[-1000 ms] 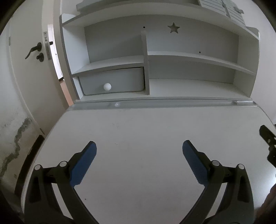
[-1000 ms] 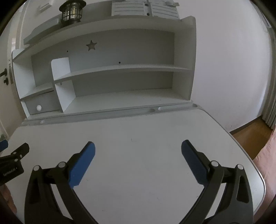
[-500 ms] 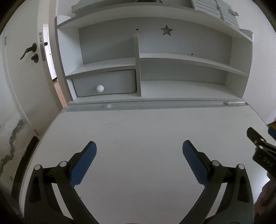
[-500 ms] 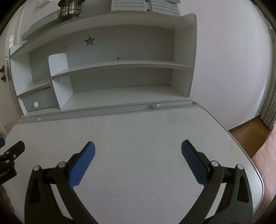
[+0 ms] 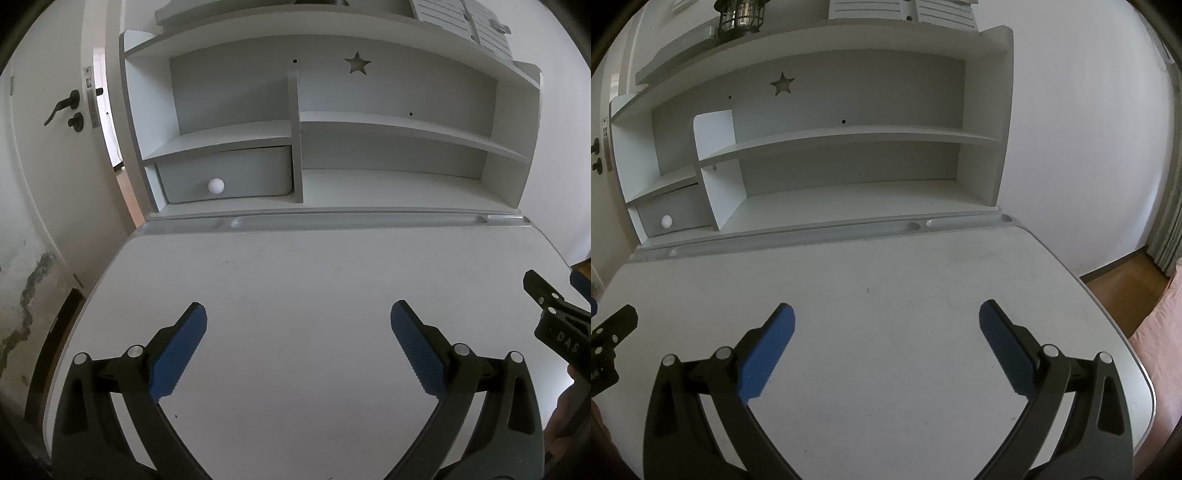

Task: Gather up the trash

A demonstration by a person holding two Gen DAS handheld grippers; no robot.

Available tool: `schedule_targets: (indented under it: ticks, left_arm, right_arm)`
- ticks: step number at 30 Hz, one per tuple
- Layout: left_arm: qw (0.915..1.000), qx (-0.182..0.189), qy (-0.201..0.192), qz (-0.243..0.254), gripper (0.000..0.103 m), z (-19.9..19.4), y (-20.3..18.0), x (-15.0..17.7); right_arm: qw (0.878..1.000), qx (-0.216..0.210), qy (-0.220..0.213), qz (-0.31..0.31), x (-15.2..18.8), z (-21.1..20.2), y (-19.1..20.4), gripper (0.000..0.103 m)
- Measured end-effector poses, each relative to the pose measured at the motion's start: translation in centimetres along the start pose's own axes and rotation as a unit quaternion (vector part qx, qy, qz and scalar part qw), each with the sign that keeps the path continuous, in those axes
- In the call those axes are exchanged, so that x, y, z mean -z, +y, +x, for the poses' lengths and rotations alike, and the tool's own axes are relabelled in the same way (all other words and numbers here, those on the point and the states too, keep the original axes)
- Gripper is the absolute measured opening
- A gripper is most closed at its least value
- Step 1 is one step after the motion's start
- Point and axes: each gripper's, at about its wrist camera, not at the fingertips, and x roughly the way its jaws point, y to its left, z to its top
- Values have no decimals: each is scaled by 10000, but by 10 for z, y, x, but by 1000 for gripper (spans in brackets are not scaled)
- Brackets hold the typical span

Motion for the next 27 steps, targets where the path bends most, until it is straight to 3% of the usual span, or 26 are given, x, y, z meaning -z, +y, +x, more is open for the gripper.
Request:
schedule_targets:
  ticks: [27]
  left_arm:
    - [9995,158,11,262,97,-8,-13,2]
  right_arm:
    - [10000,-3,7,24,-1,-1,3,97]
